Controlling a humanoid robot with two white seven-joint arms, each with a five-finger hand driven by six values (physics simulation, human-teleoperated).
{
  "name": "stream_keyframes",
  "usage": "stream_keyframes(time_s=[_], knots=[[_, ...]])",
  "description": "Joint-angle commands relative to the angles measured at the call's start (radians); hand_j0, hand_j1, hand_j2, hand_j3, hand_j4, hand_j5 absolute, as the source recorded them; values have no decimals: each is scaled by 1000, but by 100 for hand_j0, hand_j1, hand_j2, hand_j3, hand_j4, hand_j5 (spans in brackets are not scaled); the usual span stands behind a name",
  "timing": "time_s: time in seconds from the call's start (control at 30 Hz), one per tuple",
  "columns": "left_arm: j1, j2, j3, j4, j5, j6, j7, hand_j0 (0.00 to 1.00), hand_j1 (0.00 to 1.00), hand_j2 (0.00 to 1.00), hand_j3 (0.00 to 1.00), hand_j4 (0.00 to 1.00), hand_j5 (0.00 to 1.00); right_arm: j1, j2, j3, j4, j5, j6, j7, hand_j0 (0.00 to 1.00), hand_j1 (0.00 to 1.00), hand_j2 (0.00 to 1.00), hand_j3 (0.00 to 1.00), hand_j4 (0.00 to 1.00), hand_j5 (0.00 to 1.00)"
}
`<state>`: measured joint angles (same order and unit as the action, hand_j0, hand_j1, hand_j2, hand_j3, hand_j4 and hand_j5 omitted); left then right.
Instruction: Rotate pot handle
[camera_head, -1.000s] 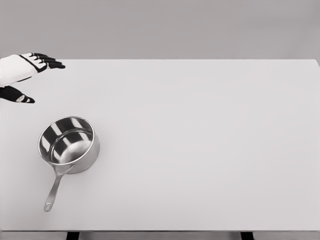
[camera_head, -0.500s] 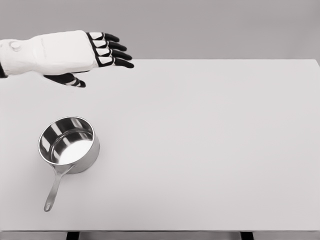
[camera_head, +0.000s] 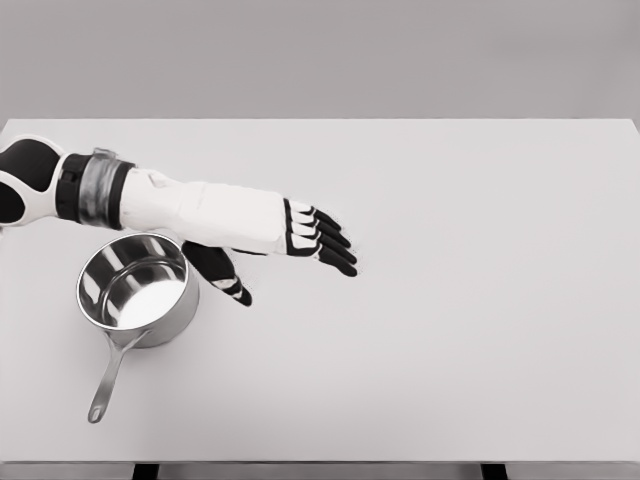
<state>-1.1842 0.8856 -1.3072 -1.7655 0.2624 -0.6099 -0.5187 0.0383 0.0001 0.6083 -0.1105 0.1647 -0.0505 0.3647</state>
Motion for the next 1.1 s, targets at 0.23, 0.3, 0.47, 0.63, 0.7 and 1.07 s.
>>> stream_keyframes(time_s=[0.23, 0.3, 0.47, 0.63, 0.7, 1.07], knots=[[-3, 246, -95, 0, 38, -1, 11, 100, 100, 100, 100, 100, 100, 0, 0, 1, 0, 1, -2, 0, 100, 100, 100, 100, 100, 100], [-3, 251, -101, 0, 38, -1, 12, 100, 100, 100, 100, 100, 100, 0, 0, 1, 0, -1, 0, 0, 100, 100, 100, 100, 100, 100], [2, 269, -167, -2, -20, -1, 2, 100, 100, 100, 100, 100, 100, 0, 0, 1, 0, -1, 0, 0, 100, 100, 100, 100, 100, 100], [2, 308, -159, 0, -22, -1, 12, 100, 100, 100, 100, 100, 100, 0, 0, 1, 0, -1, -2, 0, 100, 100, 100, 100, 100, 100], [3, 306, -159, 0, -23, -1, 11, 100, 100, 100, 100, 100, 100, 0, 0, 1, 0, -1, 0, 0, 100, 100, 100, 100, 100, 100], [74, 253, -164, 0, -42, -1, 5, 100, 100, 100, 100, 100, 100, 0, 0, 1, 0, -1, 0, 0, 100, 100, 100, 100, 100, 100]])
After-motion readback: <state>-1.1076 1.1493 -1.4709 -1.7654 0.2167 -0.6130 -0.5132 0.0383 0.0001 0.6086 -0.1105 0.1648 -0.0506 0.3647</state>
